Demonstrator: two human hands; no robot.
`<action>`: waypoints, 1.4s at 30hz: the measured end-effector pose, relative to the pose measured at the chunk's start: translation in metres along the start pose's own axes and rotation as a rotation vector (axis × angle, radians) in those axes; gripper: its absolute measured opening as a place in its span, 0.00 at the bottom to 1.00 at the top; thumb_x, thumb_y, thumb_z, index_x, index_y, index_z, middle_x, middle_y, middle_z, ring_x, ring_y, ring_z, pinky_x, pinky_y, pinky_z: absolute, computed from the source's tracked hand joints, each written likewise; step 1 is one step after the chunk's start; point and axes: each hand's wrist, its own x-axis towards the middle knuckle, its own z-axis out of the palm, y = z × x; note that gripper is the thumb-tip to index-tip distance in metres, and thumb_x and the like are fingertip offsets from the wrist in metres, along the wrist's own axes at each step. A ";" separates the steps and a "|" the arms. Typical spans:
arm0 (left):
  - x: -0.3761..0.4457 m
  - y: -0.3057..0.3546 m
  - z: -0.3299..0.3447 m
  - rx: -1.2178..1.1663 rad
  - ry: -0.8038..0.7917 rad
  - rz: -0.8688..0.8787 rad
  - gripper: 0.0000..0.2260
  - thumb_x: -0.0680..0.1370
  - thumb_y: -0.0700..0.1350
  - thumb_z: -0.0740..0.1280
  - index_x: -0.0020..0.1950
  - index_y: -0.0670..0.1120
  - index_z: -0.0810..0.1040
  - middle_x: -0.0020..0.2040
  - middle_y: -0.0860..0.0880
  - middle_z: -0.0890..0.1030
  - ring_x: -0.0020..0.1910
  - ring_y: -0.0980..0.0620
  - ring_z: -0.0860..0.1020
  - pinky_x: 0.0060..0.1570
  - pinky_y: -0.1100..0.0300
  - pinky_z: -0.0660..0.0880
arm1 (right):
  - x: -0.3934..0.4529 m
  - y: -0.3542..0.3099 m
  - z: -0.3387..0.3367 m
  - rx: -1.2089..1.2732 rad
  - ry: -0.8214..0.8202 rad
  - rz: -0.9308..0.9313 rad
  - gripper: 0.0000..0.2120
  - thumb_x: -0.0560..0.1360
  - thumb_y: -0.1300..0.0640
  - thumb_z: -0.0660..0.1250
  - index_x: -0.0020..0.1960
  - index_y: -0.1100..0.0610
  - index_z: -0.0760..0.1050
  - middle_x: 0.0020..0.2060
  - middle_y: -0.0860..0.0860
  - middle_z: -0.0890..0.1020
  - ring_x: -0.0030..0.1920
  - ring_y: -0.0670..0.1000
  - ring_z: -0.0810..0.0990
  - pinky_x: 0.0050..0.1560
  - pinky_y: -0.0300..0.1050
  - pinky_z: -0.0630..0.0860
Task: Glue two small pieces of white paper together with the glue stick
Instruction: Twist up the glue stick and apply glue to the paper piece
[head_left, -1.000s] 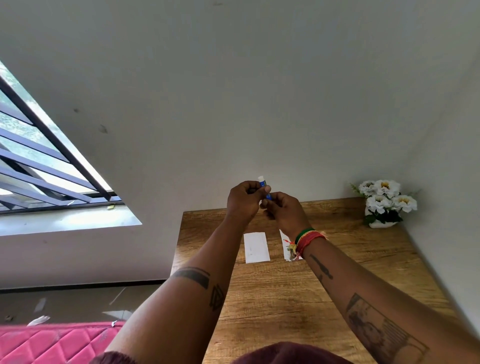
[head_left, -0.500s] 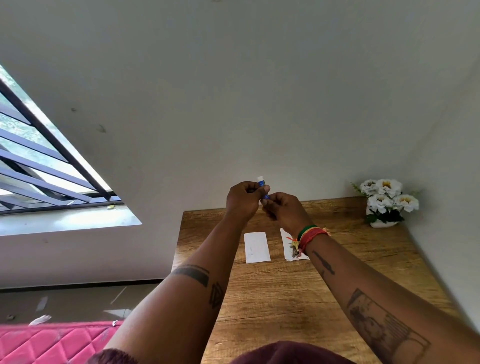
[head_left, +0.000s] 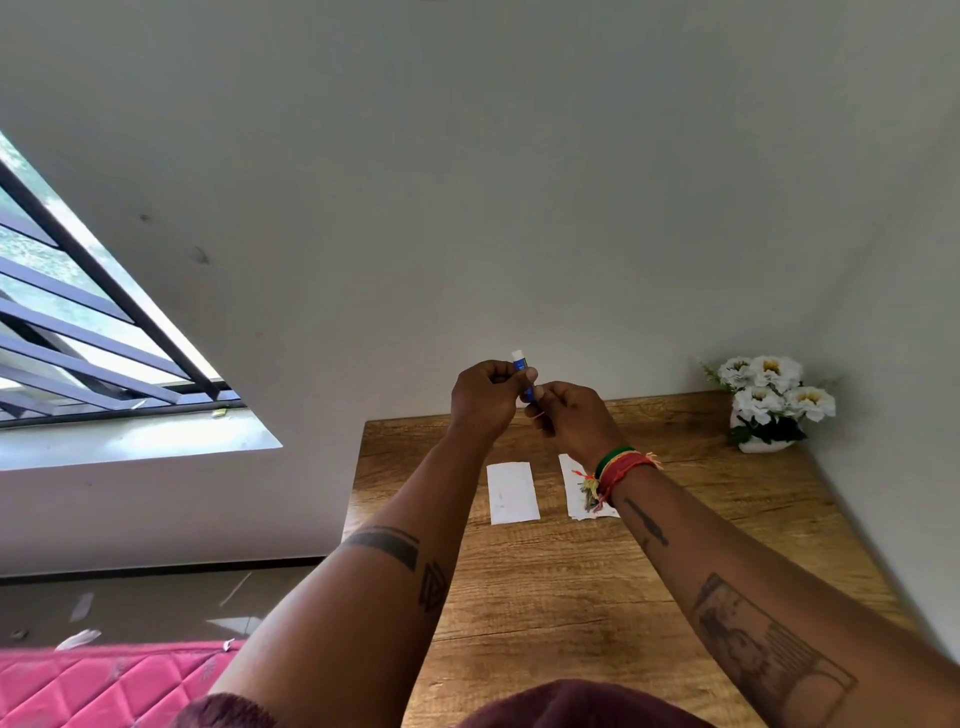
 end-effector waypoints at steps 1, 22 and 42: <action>0.000 0.000 0.000 -0.010 0.000 -0.002 0.13 0.77 0.51 0.75 0.56 0.44 0.85 0.51 0.49 0.87 0.50 0.52 0.83 0.47 0.59 0.74 | 0.001 0.000 0.000 0.001 0.001 -0.008 0.13 0.84 0.53 0.60 0.55 0.59 0.82 0.44 0.56 0.85 0.38 0.48 0.79 0.40 0.40 0.78; 0.008 -0.052 0.011 -0.209 -0.149 -0.253 0.12 0.76 0.48 0.77 0.57 0.44 0.86 0.48 0.48 0.88 0.47 0.52 0.86 0.46 0.59 0.81 | 0.010 0.050 0.015 -0.096 0.105 0.075 0.11 0.73 0.56 0.76 0.48 0.57 0.75 0.42 0.51 0.83 0.42 0.51 0.81 0.42 0.45 0.77; -0.010 -0.159 -0.004 1.070 -0.401 0.165 0.22 0.83 0.54 0.64 0.78 0.56 0.71 0.79 0.52 0.67 0.77 0.43 0.62 0.73 0.46 0.60 | 0.027 0.110 0.015 -0.183 0.040 0.234 0.11 0.77 0.59 0.71 0.59 0.53 0.82 0.52 0.48 0.83 0.51 0.49 0.81 0.47 0.37 0.76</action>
